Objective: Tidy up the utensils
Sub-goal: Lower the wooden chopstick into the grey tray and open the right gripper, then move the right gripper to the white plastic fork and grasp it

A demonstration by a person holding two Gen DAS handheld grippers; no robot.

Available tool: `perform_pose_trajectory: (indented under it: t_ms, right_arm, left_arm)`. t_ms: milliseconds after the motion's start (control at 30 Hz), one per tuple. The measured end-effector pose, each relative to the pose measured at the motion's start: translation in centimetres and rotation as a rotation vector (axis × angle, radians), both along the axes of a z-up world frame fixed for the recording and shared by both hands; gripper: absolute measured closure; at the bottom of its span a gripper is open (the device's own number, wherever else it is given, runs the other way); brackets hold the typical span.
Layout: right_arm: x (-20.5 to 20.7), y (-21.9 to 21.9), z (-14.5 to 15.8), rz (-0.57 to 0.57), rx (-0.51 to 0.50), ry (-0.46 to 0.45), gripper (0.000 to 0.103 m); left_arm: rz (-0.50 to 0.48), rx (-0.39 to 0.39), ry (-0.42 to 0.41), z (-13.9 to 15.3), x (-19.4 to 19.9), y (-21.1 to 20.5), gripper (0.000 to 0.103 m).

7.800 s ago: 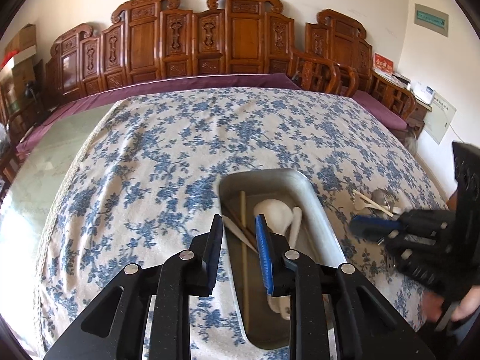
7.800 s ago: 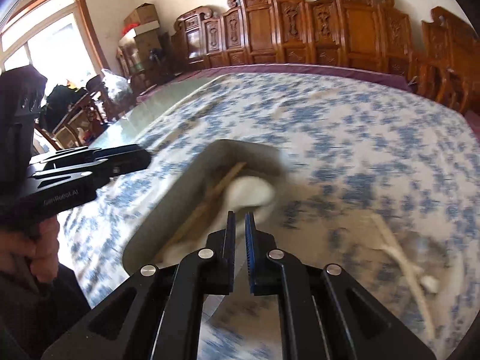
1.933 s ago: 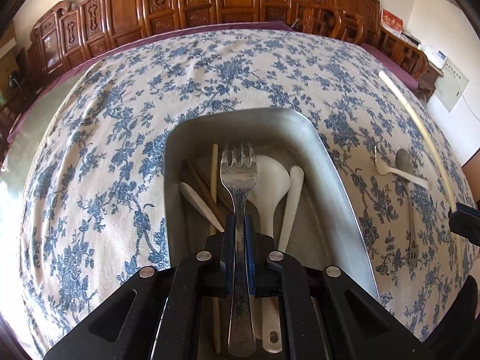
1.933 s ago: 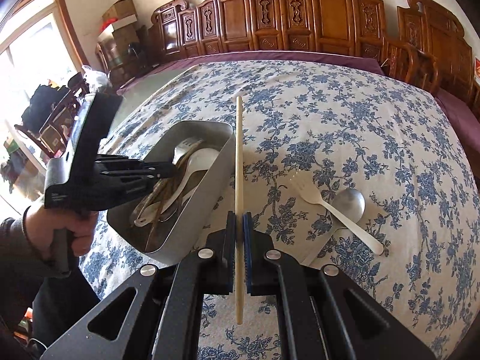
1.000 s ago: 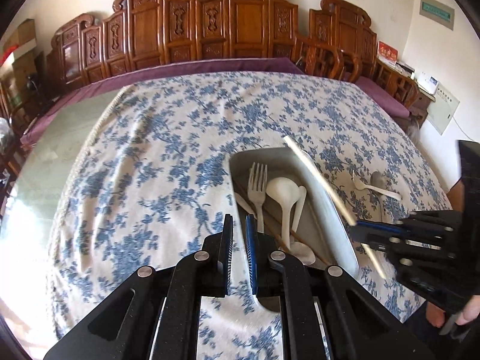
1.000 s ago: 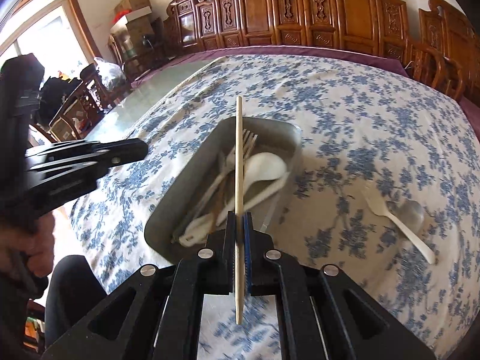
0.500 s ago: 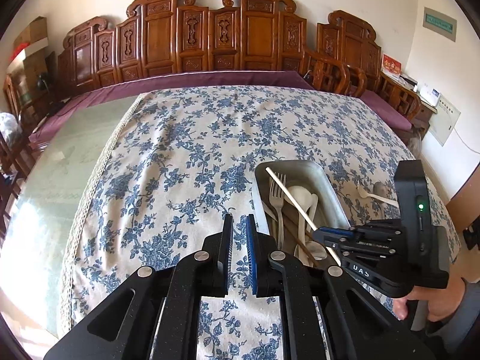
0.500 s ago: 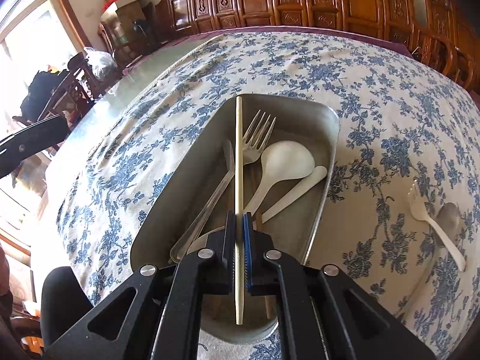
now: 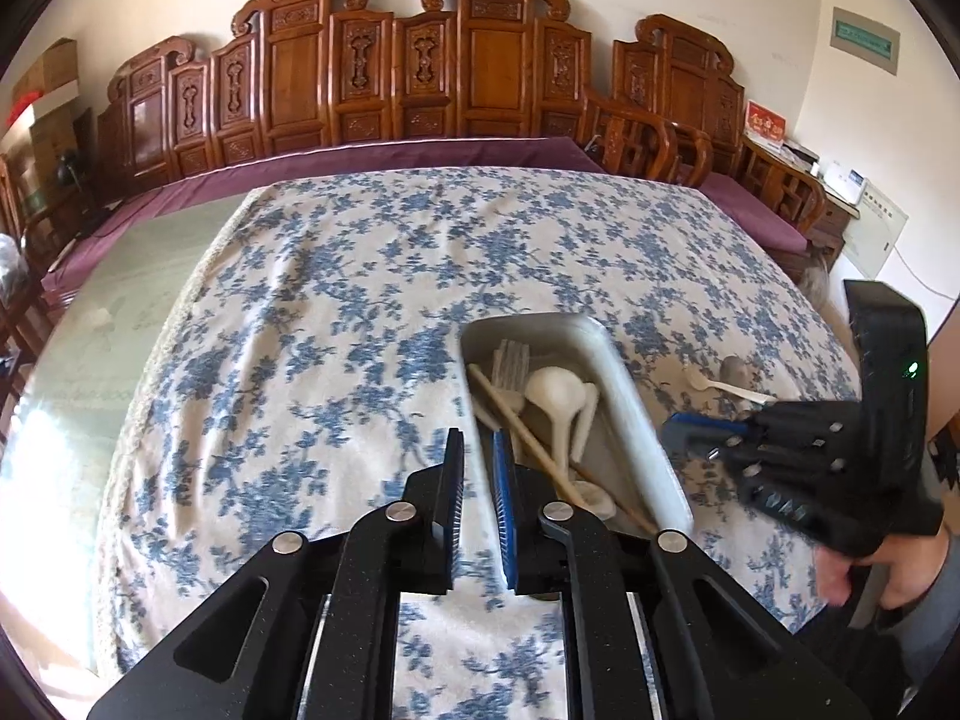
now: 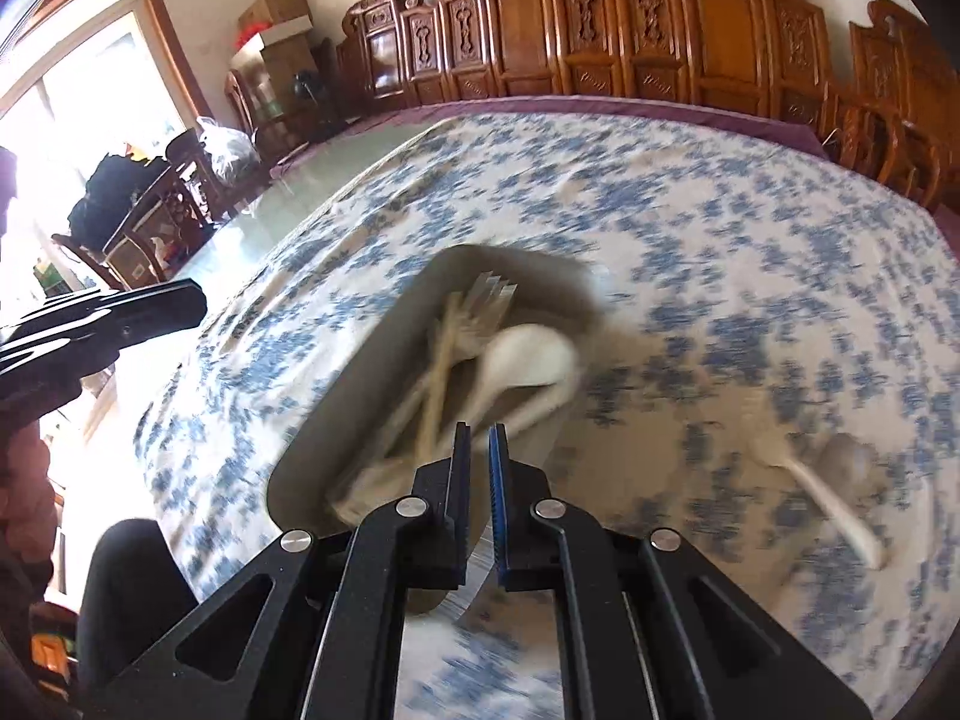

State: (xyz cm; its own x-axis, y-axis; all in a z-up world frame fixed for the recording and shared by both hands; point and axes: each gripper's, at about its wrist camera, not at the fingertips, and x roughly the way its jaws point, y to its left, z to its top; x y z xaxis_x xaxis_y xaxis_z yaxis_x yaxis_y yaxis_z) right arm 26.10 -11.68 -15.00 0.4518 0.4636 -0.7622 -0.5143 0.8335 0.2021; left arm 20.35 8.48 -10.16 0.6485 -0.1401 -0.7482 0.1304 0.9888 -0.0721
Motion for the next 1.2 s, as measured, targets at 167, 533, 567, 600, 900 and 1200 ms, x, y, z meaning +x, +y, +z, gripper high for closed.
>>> perform_pose_trajectory:
  t_ms: [167,533,567,600,900,1200]
  right_arm:
    - [1.4,-5.8,-0.1,-0.039,-0.095,-0.039,0.089]
    - [5.6,-10.8,-4.2,-0.042,-0.193,0.01,0.079]
    - [5.8,-10.5,-4.5,-0.034,-0.201,0.014,0.079]
    - [6.0,-10.3,-4.8,-0.023,-0.212,0.016,0.079]
    - [7.2,-9.3,-6.7,0.014,-0.273,0.048,0.079]
    - [6.1,-8.6,-6.8,0.04,-0.324,0.03,0.091]
  left_arm:
    - [-0.036,-0.02,0.0,-0.3,0.6,-2.3,0.089]
    - [-0.089,-0.027,0.01,-0.6,2.3,-6.8,0.081]
    - [-0.091,-0.027,0.012,-0.6,2.4,-7.0,0.081]
    - [-0.094,-0.027,0.014,-0.7,2.5,-7.2,0.081]
    - [-0.117,-0.021,0.027,-1.2,2.9,-8.5,0.081]
    - [-0.135,-0.028,0.037,-1.6,2.6,-9.5,0.081]
